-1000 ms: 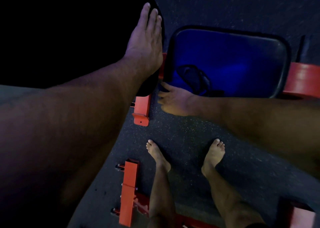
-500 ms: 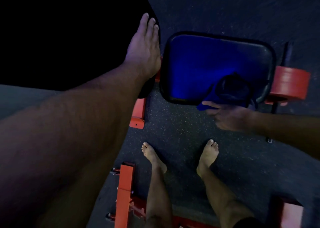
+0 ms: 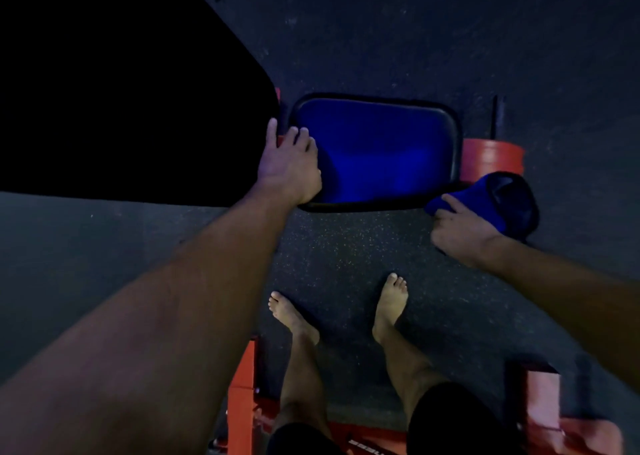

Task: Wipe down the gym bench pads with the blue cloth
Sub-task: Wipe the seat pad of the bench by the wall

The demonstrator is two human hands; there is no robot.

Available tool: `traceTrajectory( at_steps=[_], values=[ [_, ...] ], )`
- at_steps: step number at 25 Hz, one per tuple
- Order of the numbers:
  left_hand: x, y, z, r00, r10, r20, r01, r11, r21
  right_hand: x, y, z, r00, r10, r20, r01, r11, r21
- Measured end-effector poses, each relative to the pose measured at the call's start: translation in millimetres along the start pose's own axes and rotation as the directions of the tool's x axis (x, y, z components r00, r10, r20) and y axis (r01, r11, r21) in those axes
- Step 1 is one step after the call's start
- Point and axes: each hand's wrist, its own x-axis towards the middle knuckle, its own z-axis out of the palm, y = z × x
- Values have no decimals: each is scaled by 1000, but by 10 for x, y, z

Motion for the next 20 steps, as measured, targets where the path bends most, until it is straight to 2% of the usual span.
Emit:
traceTrajectory(
  at_steps=[1, 2, 4, 6, 8, 12, 15, 17, 19, 20],
  values=[
    [-48, 69, -7, 1000, 15, 3, -15, 997, -75, 35, -198, -116, 998, 32, 48, -34, 999, 26],
    [-99, 111, -6, 999, 22, 25, -18, 988, -152, 29, -256, -227, 998, 44, 33, -47, 994, 98],
    [-251, 182, -3, 996, 32, 88, -3, 952, -305, -23, -323, -374, 990, 108, -90, -84, 968, 238],
    [-500, 285, -41, 992, 65, 110, -12, 902, -431, -120, -255, -496, 970, 210, -120, -135, 883, 450],
    [-781, 378, -77, 988, 94, 126, -5, 817, -577, -288, -376, -685, 954, 261, -146, -111, 761, 639],
    [-1222, 583, -103, 975, 159, 157, 35, 586, -809, -732, -548, -1024, 883, 408, -231, -65, 595, 801],
    [-1551, 674, -156, 963, 209, 172, 109, 279, -954, -1037, -736, -1247, 831, 481, -280, -19, 526, 850],
    [-1768, 654, -181, 956, 261, 136, 107, 121, -987, -1219, -888, -1434, 803, 516, -297, 7, 491, 871],
    [-1922, 588, -207, 960, 274, 65, 60, 30, -998, -1333, -1057, -1581, 793, 524, -310, 36, 469, 883],
    [-1991, 520, -225, 964, 263, 20, 17, 15, -1000, -1380, -1154, -1665, 783, 531, -326, 48, 471, 881]
  ],
)
